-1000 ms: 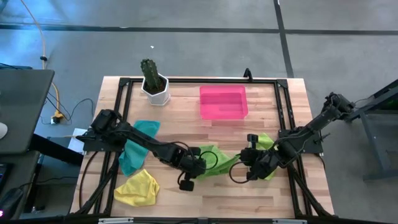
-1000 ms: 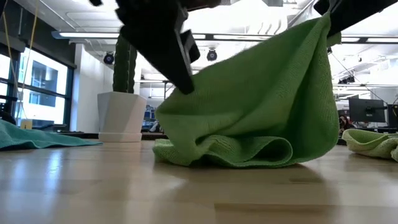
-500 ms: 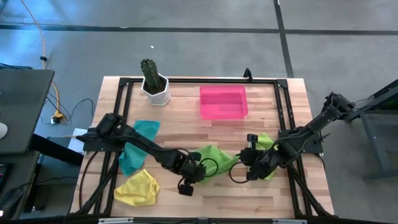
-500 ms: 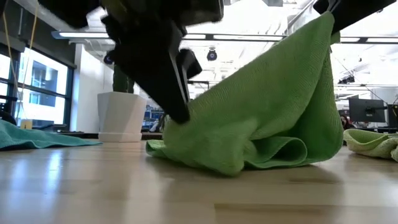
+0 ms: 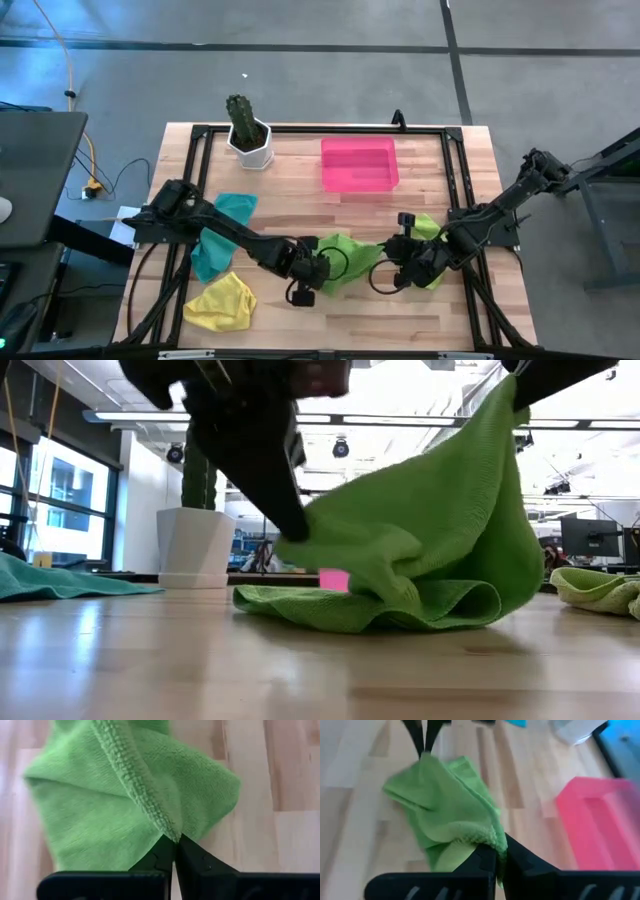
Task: Roll microfiber towels into tight, uniform cylinder then place into a basket
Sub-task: Roll the green microfiber cloth
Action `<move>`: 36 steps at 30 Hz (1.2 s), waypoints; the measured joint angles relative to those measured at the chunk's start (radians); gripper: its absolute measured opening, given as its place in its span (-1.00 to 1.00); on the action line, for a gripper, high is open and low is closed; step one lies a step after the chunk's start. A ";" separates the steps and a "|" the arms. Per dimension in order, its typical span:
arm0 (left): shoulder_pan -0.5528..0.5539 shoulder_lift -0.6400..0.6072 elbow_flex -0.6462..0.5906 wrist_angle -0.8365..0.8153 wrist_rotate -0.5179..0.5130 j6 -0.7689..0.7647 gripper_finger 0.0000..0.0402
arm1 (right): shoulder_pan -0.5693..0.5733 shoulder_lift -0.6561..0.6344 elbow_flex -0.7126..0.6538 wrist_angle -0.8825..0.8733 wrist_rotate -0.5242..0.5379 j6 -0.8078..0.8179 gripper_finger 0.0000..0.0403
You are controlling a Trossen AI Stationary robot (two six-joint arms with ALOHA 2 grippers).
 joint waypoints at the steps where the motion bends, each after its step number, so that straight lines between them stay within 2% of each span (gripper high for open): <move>1: 0.000 -0.021 0.009 -0.066 -0.023 -0.006 -0.99 | 0.000 0.000 0.000 -0.002 0.025 -0.026 -1.00; 5: 0.000 -0.107 0.087 -0.313 -0.154 -0.016 -0.99 | -0.005 -0.004 0.012 -0.004 0.139 -0.149 -1.00; 10: -0.001 -0.202 0.232 -0.626 -0.408 -0.017 -1.00 | -0.026 -0.005 0.100 -0.001 0.334 -0.372 -1.00; 14: 0.000 -0.261 0.354 -0.782 -0.599 0.006 -1.00 | -0.054 -0.004 0.188 0.002 0.491 -0.612 -1.00; 17: 0.000 -0.301 0.417 -0.812 -0.720 0.020 -1.00 | -0.084 -0.006 0.253 -0.005 0.580 -0.730 -1.00; 19: 0.000 -0.316 0.449 -0.807 -0.781 0.022 -1.00 | -0.107 -0.008 0.292 -0.009 0.602 -0.766 -1.00; 20: 0.000 -0.328 0.459 -0.809 -0.790 0.026 -1.00 | -0.117 -0.008 0.311 -0.018 0.598 -0.771 -1.00; 22: -0.002 -0.345 0.472 -0.832 -0.737 0.030 -1.00 | -0.133 -0.008 0.349 -0.019 0.517 -0.770 -1.00; 26: -0.006 -0.358 0.502 -0.818 -0.429 0.030 -1.00 | -0.140 -0.007 0.436 -0.047 0.142 -0.757 -1.00; 27: -0.008 -0.361 0.505 -0.802 -0.382 0.036 -1.00 | -0.140 -0.007 0.455 -0.049 0.076 -0.757 -1.00; 28: -0.010 -0.362 0.506 -0.804 -0.370 0.049 -1.00 | -0.139 -0.007 0.473 -0.048 0.061 -0.755 -1.00; 29: -0.015 -0.362 0.505 -0.814 -0.400 0.055 -1.00 | -0.138 -0.007 0.486 -0.048 0.104 -0.755 -1.00; 32: -0.027 -0.360 0.505 -0.853 -0.624 0.055 -1.00 | -0.134 -0.008 0.514 -0.048 0.424 -0.740 -1.00; 33: -0.028 -0.361 0.505 -0.859 -0.682 0.058 -1.00 | -0.135 -0.009 0.518 -0.055 0.471 -0.732 -1.00; 34: -0.028 -0.362 0.505 -0.856 -0.708 0.063 -1.00 | -0.136 -0.009 0.521 -0.067 0.459 -0.721 -1.00; 36: -0.027 -0.362 0.505 -0.839 -0.661 0.078 -1.00 | -0.133 -0.009 0.525 -0.099 0.297 -0.710 -1.00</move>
